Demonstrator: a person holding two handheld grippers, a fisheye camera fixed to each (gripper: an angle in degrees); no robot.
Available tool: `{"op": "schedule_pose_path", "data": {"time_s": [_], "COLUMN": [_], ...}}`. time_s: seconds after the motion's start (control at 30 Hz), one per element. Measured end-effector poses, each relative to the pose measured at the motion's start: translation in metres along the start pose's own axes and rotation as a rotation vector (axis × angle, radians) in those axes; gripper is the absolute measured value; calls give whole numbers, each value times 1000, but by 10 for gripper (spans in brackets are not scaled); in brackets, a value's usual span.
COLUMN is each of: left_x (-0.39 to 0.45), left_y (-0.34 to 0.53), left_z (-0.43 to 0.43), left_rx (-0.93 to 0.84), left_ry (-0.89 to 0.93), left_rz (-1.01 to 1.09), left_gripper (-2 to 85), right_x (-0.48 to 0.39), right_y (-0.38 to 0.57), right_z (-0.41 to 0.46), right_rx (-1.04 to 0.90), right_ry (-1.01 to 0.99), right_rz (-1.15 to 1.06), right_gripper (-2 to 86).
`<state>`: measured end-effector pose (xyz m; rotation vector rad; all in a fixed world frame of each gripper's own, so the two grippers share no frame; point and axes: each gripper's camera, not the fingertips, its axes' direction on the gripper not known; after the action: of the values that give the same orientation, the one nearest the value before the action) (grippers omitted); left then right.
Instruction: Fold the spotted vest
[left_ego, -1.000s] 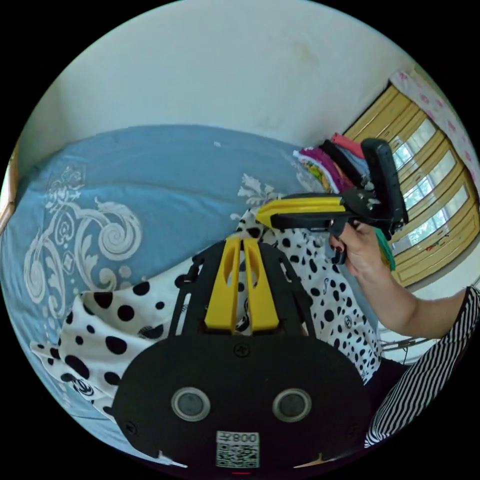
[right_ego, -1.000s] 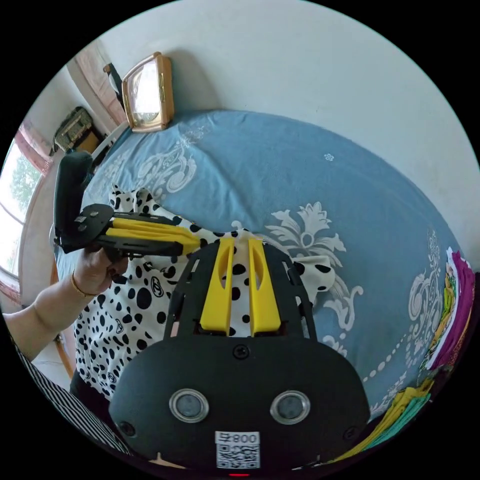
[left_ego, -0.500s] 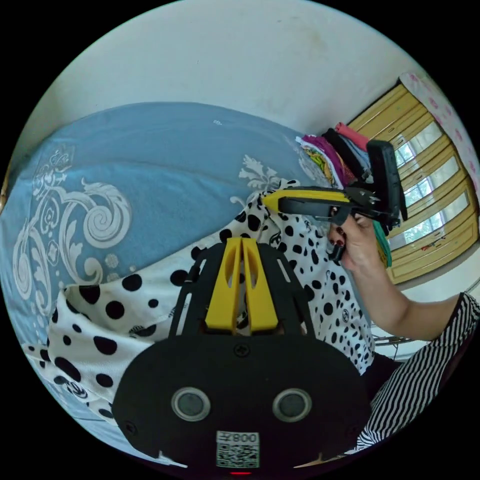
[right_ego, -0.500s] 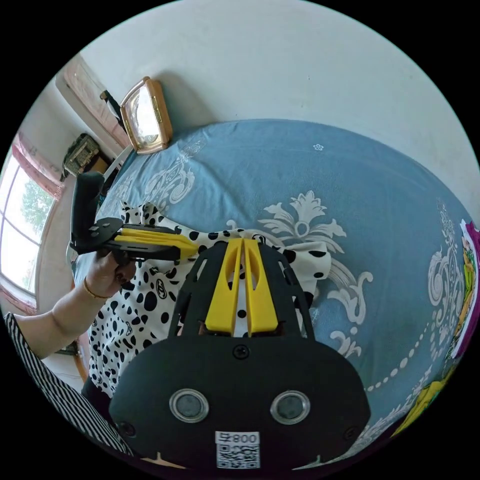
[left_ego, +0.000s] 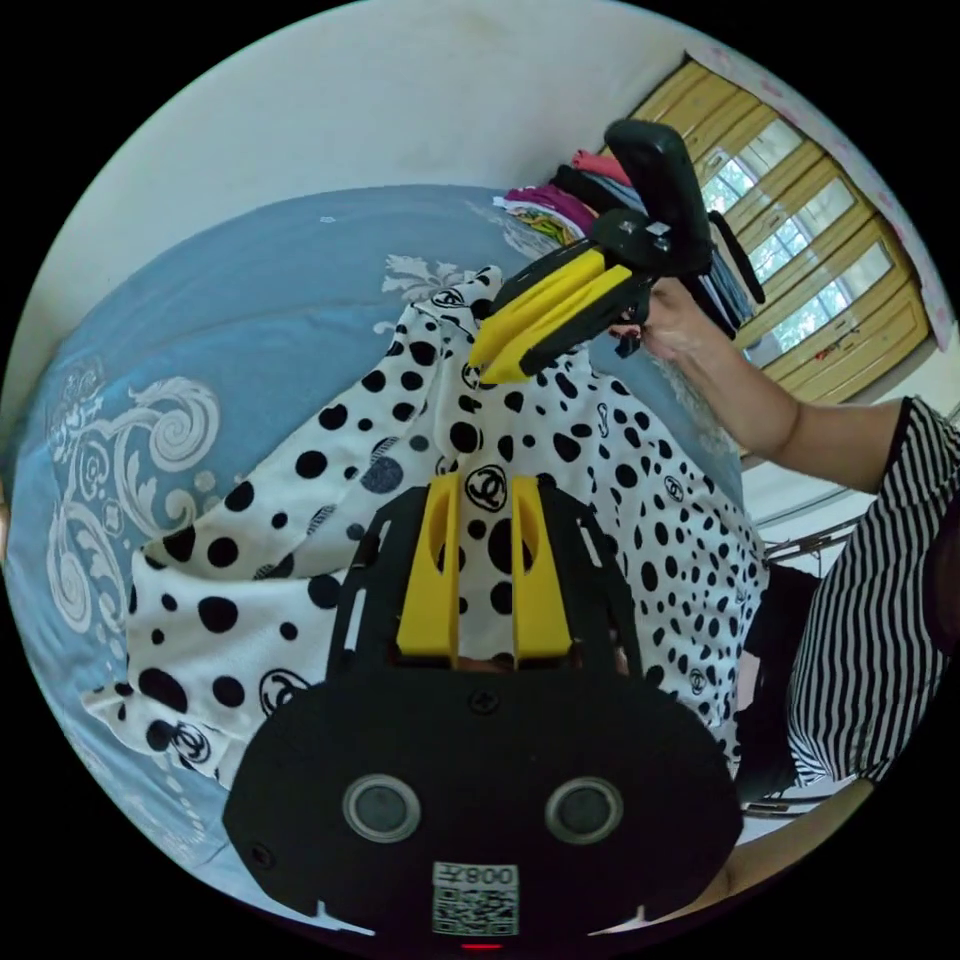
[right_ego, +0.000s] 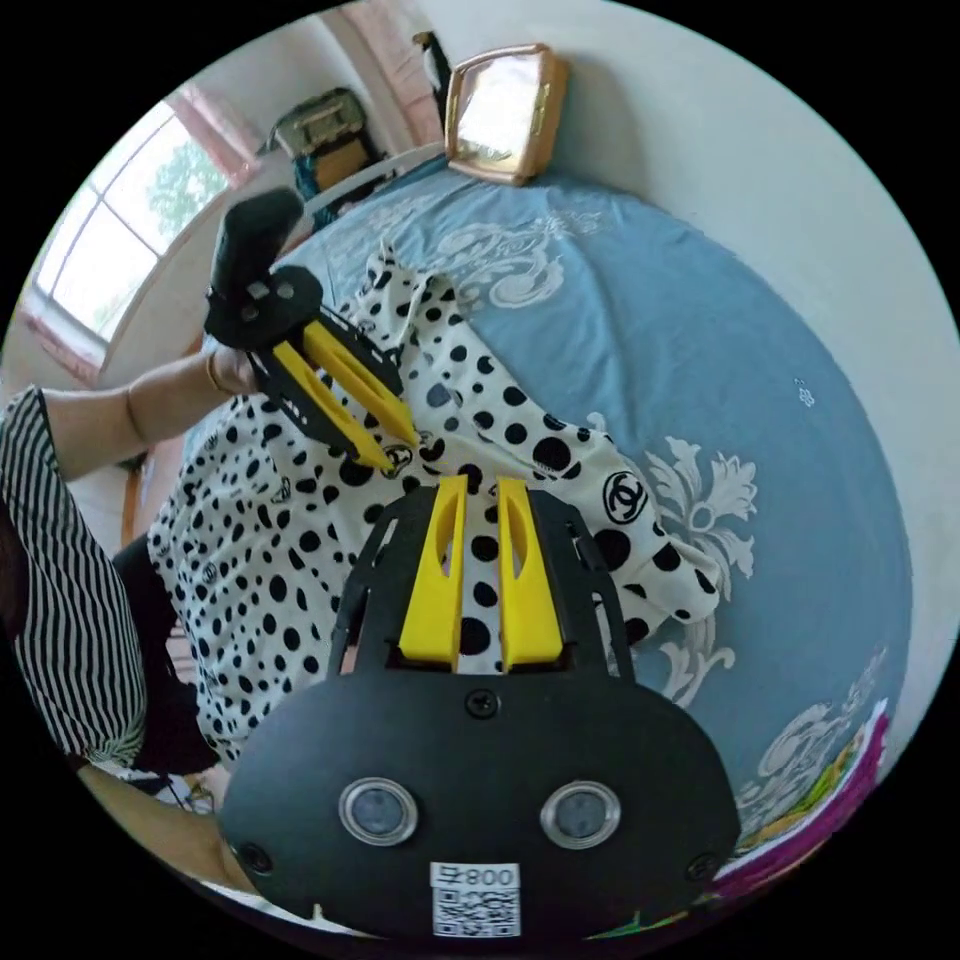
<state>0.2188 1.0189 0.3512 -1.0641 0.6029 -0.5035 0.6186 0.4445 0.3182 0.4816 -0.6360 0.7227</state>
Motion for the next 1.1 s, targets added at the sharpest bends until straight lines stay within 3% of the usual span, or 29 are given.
{"op": "schedule_pose_path", "data": {"time_s": [0.1, 0.3, 0.5, 0.73, 0.97, 1.1], "left_x": [-2, -3, -9, -50, -68, -68], "left_y": [-6, -16, -34, -27, -30, -48], "left_z": [9, 17, 47, 40, 30, 51], "left_rx": [-30, 52, -43, 53, 153, 31], "left_ry": [-12, -30, -82, 195, 173, 138], "left_rz": [8, 23, 60, -22, 1, 72], "left_gripper": [52, 75, 33, 37, 87, 68], "right_x": [-14, -39, -53, -61, -51, -38], "right_y": [-19, -48, -73, -99, -130, -150], "right_z": [15, 27, 49, 49, 40, 43], "right_rx": [-119, -172, -218, -287, -356, -420], "right_ry": [49, 178, 265, 235, 143, 67], "right_rz": [-108, -221, -292, -394, -427, -422], "right_gripper": [67, 65, 49, 12, 8, 8]}}
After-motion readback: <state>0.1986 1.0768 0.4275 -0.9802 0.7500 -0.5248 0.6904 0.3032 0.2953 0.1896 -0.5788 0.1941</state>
